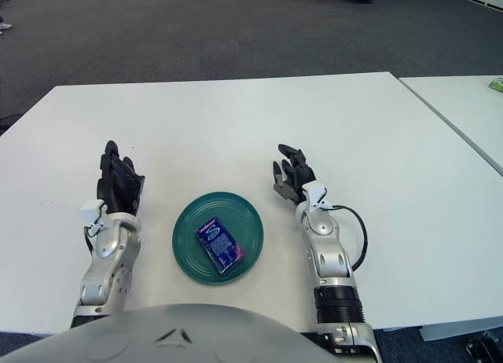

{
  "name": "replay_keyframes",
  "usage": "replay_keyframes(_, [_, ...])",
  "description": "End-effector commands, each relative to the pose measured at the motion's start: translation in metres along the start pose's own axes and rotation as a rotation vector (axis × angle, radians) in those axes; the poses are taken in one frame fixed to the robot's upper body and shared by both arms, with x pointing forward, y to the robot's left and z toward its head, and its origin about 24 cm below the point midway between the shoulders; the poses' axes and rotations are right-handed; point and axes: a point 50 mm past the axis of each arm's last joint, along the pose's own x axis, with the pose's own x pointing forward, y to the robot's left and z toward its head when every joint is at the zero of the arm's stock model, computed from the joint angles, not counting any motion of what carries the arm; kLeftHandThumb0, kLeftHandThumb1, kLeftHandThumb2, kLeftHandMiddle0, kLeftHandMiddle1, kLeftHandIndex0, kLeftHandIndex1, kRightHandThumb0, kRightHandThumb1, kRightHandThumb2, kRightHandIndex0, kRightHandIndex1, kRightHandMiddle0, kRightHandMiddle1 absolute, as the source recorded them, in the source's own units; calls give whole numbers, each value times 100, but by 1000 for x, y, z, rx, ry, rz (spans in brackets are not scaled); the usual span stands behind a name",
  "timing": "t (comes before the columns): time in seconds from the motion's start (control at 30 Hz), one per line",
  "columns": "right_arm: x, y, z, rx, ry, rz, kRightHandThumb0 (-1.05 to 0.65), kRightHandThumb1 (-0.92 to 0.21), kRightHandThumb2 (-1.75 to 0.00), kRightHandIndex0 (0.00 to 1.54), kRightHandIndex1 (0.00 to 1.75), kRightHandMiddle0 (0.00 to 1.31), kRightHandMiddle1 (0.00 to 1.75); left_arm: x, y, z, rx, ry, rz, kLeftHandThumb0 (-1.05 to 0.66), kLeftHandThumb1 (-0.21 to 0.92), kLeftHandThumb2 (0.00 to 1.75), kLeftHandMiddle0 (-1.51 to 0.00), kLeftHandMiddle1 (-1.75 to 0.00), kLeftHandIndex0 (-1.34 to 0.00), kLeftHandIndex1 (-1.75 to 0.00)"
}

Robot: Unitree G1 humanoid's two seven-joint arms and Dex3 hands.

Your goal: Put the gum into the plate.

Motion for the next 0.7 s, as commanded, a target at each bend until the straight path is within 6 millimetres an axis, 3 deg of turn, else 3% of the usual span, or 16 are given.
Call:
replay_keyframes(0.0, [-4,1,-9,0,57,6,-60,-92,-76,31,2,0,55,-9,5,-9,91,0,-43,-101,92,102,-15,-3,-6,-15])
replay_keyframes(0.23, [-5,1,-8,0,56,6,-60,-92,-76,32,1,0,55,-21,10,-14,143,-2,-87,-97,92,104,-21,-2,0,-34])
replay_keyframes(0.67, [-6,0,-7,-1,57,5,-60,-92,-76,32,1,0,55,-37,32,-27,319,-17,-112,-96,92,102,-33,-2,-3,-73])
